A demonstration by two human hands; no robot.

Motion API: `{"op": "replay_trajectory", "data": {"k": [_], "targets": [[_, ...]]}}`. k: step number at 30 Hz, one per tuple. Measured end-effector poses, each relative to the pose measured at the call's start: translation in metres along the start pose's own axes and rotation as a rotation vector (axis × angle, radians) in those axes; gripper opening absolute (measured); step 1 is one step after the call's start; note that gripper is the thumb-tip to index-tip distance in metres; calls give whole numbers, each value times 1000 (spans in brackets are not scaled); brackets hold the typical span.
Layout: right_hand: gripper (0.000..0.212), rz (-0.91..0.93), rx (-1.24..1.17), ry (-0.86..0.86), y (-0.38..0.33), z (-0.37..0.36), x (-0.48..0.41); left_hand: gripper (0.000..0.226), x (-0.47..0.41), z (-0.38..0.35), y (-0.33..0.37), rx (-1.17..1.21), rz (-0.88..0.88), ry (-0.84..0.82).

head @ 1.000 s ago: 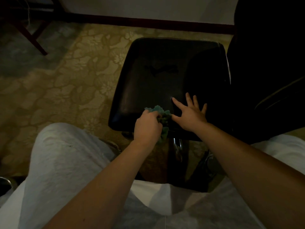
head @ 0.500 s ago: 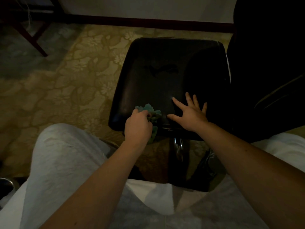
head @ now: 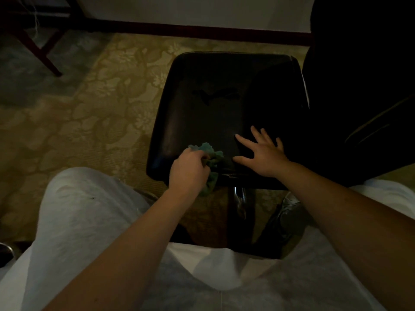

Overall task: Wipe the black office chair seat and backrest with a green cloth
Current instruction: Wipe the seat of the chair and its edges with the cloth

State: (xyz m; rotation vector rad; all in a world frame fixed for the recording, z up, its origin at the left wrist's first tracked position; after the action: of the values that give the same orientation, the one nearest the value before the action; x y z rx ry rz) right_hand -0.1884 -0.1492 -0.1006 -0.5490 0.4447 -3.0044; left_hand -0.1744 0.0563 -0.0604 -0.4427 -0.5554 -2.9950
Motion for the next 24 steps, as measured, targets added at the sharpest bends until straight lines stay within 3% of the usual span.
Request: {"op": "replay_trajectory", "data": {"k": [9,18,24], "targets": [[68,45,-39,11,7,-3,5,31,5,-8,7,6,64,67],[68,34,-30,-6,7,-1,5,34,12,-23,26,44,-35,-32],[69,45,-67,12,6,-3,5,33,6,-12,8,11,16,52]]}}
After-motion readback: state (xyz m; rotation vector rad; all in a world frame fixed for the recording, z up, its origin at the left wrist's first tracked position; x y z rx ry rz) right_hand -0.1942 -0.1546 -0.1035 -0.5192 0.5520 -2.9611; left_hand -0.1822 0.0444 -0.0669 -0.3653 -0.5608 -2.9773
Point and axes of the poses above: each hand's wrist, its own x-axis away from the middle knuckle, its own z-axis out of the back of the hand, y = z × x, the point moved 3 cm from there along -x, towards the middle knuckle, and after that the axes turned 15 degrees about z, right-handed, at the moved point
